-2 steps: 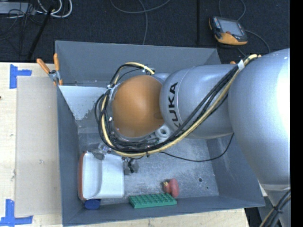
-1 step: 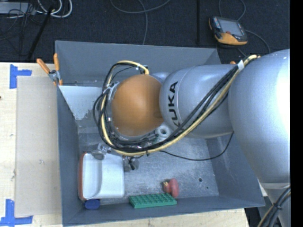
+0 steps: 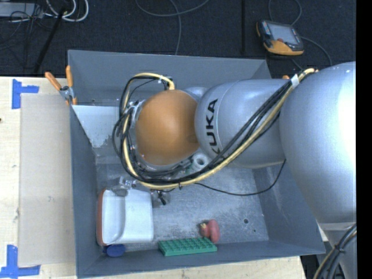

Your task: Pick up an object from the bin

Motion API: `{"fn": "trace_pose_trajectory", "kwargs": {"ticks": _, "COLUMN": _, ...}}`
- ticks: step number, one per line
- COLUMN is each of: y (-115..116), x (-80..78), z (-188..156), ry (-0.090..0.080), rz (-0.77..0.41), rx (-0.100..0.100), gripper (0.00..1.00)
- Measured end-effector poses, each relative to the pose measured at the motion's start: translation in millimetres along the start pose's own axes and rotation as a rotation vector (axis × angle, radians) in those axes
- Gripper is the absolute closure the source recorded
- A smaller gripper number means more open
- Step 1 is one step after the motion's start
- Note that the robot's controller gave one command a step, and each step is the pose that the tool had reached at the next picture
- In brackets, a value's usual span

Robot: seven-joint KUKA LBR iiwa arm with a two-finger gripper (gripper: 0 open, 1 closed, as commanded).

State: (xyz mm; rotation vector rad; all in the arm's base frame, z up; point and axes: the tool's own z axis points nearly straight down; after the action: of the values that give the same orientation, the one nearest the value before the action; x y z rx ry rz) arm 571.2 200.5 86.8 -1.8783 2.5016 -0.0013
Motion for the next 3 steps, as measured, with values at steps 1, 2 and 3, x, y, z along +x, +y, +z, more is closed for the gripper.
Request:
{"fn": "trace_pose_trajectory", "kwargs": {"ticks": 1, "y": -41, "x": -11.3, "z": -27, "ry": 0.005, "rz": -0.084, "rx": -0.004, "gripper": 0.0}}
{"fn": "trace_pose_trajectory", "kwargs": {"ticks": 2, "y": 9, "x": 14.5, "z": -1, "ry": 0.008, "rz": -0.292, "rx": -0.015, "gripper": 0.0}}
{"fn": "trace_pose_trajectory", "kwargs": {"ticks": 3, "y": 7, "x": 14.9, "z": 18, "ry": 0.008, "rz": -0.293, "rx": -0.014, "gripper": 0.0}}
